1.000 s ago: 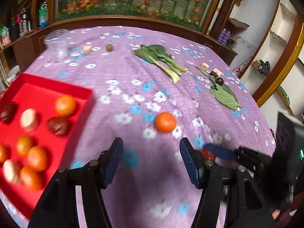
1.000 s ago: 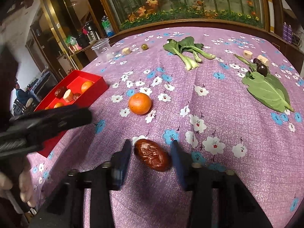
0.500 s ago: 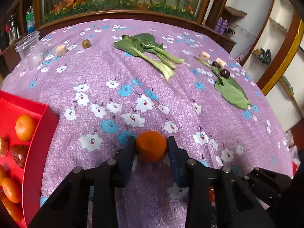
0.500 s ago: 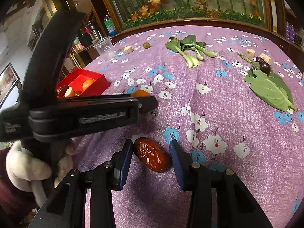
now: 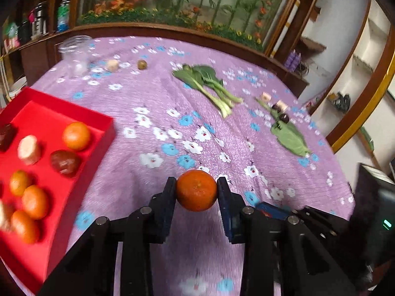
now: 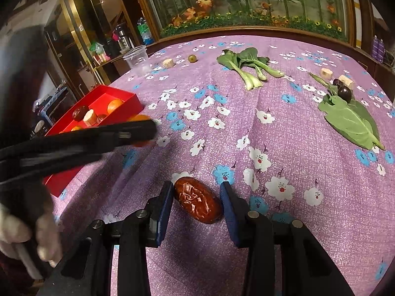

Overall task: Organize fruits
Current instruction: 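Carry the tangerine and date over the red tray and release both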

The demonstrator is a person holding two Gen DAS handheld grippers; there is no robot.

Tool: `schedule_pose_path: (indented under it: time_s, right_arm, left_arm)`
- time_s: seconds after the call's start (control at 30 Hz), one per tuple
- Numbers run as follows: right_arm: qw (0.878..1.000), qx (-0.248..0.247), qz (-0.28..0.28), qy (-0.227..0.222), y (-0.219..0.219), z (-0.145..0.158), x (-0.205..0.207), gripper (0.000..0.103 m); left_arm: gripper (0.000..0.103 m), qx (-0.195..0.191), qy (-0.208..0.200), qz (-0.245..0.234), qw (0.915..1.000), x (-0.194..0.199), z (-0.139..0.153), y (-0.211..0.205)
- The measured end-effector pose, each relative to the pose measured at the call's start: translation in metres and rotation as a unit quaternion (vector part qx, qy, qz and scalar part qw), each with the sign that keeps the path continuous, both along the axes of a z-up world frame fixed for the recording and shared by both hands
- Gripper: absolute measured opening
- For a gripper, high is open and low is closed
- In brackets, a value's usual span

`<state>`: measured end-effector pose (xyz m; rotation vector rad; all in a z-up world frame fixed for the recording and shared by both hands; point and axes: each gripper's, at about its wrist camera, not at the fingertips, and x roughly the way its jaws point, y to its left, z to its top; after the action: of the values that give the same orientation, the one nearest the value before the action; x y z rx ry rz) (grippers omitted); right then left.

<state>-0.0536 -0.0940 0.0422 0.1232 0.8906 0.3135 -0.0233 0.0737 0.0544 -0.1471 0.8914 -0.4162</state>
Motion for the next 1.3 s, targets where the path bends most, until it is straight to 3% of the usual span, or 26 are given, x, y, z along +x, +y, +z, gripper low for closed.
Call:
schedule_pose_path:
  time_s: [0.13, 0.27, 0.5, 0.67, 0.83, 1.07, 1.3]
  right_arm:
    - [1.0, 0.009, -0.005, 0.002, -0.003, -0.001, 0.002, 0.043]
    - [1.0, -0.014, -0.011, 0.002, 0.004, 0.005, -0.001, 0.042]
    - [0.999, 0.016, -0.001, -0.041, 0.027, 0.07, -0.014, 0.042]
    - [0.996, 0.048, 0.02, -0.072, 0.056, 0.118, -0.015, 0.042]
    - [0.992, 0.085, 0.059, -0.07, 0.099, 0.143, -0.002, 0.042]
    - [0.981, 0.166, 0.104, -0.004, 0.15, 0.132, 0.019, 0.043]
    - [0.982, 0.159, 0.101, 0.016, 0.174, 0.107, 0.025, 0.043]
  left_arm:
    - [0.032, -0.015, -0.024, 0.02, 0.9994, -0.021, 0.021, 0.028]
    - [0.032, -0.029, -0.052, 0.045, 0.9972, -0.039, 0.044, 0.06]
    - [0.032, -0.078, -0.079, 0.116, 0.987, -0.062, 0.064, 0.137]
    - [0.032, -0.05, -0.099, 0.16, 0.9809, -0.071, 0.063, 0.166]
    - [0.032, -0.03, -0.106, 0.197, 0.9741, -0.073, 0.059, 0.19]
    - [0.032, -0.018, -0.092, 0.213, 0.9724, -0.068, 0.05, 0.208]
    - [0.032, 0.0, -0.075, 0.245, 0.9665, -0.059, 0.034, 0.225]
